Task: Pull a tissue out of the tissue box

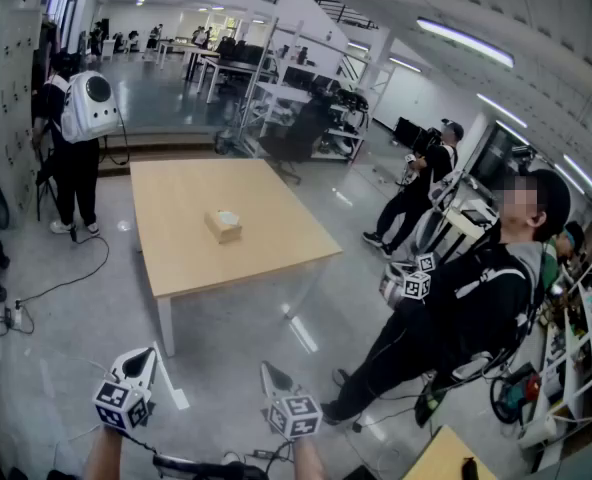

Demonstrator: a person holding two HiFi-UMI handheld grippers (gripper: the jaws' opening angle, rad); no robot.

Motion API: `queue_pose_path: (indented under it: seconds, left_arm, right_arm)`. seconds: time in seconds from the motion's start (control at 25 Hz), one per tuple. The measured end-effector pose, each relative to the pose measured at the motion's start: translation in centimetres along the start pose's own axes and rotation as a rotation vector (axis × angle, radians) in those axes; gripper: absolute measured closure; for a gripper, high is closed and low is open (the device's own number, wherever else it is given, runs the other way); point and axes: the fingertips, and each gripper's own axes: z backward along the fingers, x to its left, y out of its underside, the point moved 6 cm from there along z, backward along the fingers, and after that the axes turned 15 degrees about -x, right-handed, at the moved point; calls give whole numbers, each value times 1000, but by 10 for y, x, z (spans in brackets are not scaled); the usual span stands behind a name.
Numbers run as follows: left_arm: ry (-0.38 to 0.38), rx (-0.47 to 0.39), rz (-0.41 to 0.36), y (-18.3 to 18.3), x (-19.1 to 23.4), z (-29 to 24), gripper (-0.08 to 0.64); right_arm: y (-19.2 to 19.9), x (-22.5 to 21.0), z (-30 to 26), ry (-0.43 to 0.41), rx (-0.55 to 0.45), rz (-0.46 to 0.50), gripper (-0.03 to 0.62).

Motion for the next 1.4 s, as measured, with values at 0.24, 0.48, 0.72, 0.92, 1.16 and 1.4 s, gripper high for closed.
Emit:
queue_pose_path:
  seconds: [0.24,0.48,0.72,0.92,1.16,1.4]
  left_arm:
    - [2,0,0,-5,6,-8,552]
    - [-4,-15,-2,-9,12,-13,552]
    - [-8,-10,6,1,12,-14,552]
    - [-1,-5,6,7,18,-32,552]
    - [-17,1,4,11,36,-80,552]
    - [-41,2,1,12,49,-129,552]
  right_arm:
    - [-3,0,-11,3,-7,-16,580]
    - [-2,-1,-15,3,-4,-27,580]
    - [-1,-4,-10,13,0,-24,580]
    - [6,-15,-29,15,13,-15,580]
    - [9,-42,-81,3,8,-25,580]
    - [1,-75,-124,-24,14,-28,580]
